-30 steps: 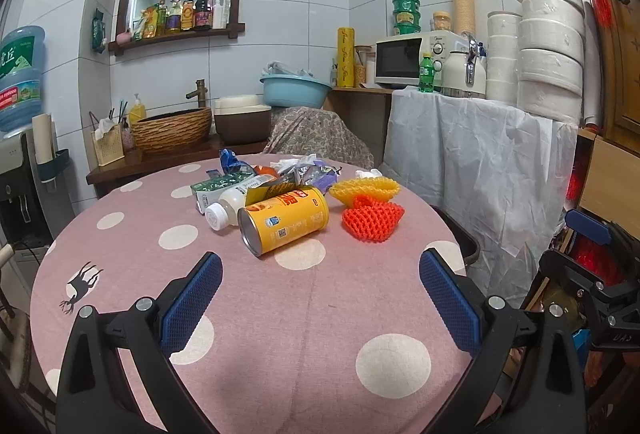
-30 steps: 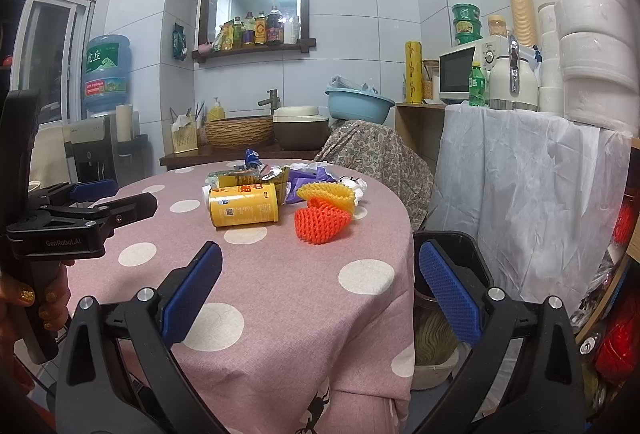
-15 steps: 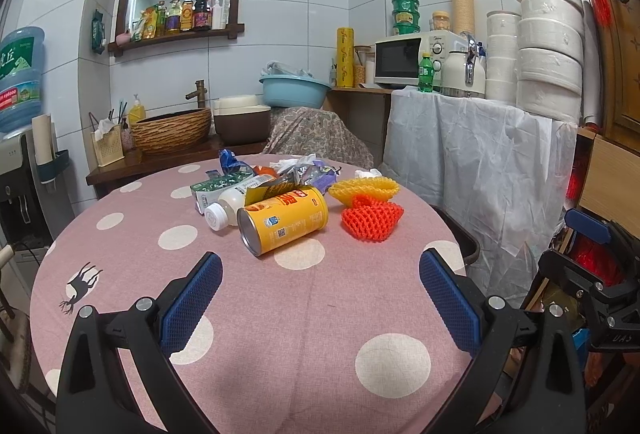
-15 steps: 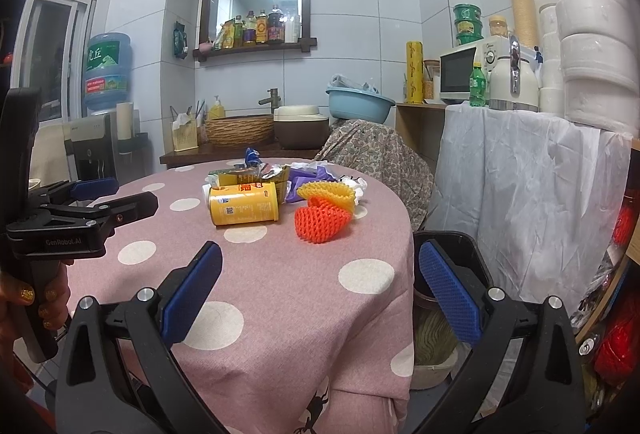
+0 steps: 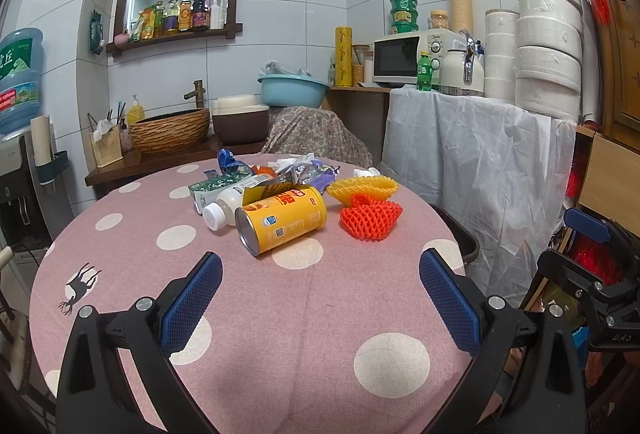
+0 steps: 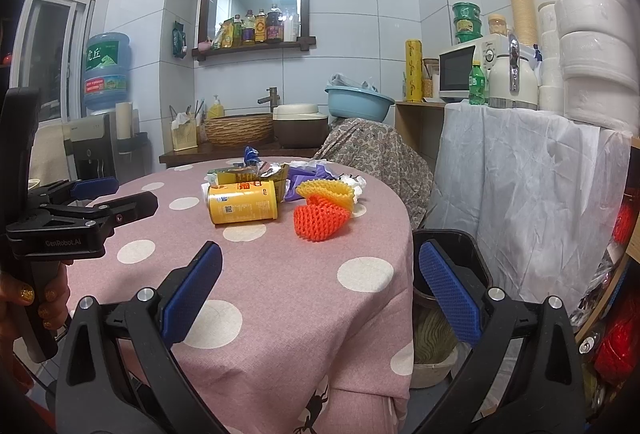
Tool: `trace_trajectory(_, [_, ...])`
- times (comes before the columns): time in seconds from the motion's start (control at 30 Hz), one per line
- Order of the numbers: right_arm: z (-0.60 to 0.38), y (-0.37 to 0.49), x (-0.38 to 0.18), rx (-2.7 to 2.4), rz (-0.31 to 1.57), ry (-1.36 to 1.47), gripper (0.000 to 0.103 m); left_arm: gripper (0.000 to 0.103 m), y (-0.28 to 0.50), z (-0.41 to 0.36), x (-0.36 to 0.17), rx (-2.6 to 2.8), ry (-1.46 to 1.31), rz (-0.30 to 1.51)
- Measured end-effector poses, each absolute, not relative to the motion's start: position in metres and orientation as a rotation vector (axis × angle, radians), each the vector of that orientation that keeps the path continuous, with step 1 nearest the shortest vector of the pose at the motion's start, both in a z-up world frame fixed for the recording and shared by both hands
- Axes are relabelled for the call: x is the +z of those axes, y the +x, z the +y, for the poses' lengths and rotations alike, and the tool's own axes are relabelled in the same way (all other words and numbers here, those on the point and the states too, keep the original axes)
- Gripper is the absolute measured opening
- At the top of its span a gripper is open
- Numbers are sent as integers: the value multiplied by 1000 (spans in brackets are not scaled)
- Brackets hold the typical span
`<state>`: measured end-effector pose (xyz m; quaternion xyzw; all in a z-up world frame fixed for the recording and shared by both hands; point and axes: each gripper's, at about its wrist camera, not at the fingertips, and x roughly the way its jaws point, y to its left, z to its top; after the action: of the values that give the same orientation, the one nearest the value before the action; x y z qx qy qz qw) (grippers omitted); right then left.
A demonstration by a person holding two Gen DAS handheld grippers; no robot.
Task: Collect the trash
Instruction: 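Reach the right gripper to the orange mesh net and grasp it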
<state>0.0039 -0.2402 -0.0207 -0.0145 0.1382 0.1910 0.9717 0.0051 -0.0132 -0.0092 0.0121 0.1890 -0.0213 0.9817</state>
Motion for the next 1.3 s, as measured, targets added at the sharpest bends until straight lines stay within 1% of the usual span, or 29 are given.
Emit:
trace_trajectory(0.33, [-241, 6, -22, 381, 284, -29, 98, 98, 7, -18, -14, -54, 36, 388])
trace_trajectory(0.53, [-244, 19, -24, 366, 295, -48, 98, 98, 26, -4, -23, -84, 18, 452])
trace_trajectory(0.63, [-243, 41, -31, 438, 341, -50, 98, 98, 42, 4, -29, -52, 75, 475])
trace_trajectory(0.77, [-235, 80, -54, 527, 526, -2, 98, 98, 65, 14, -39, -73, 87, 545])
trace_trajectory(0.83, [-231, 101, -63, 565, 576, 36, 98, 98, 78, 23, -44, -83, 64, 594])
trace_trajectory(0.9, [-226, 116, -65, 585, 572, 43, 98, 98, 87, 30, -47, -84, 58, 615])
trace_trajectory(1.07, [-198, 161, -63, 593, 580, -42, 98, 98, 101, 36, -44, -84, 107, 632])
trace_trajectory(1.3, [-175, 229, -64, 562, 673, -65, 97, 98, 119, 45, -36, -97, 139, 628])
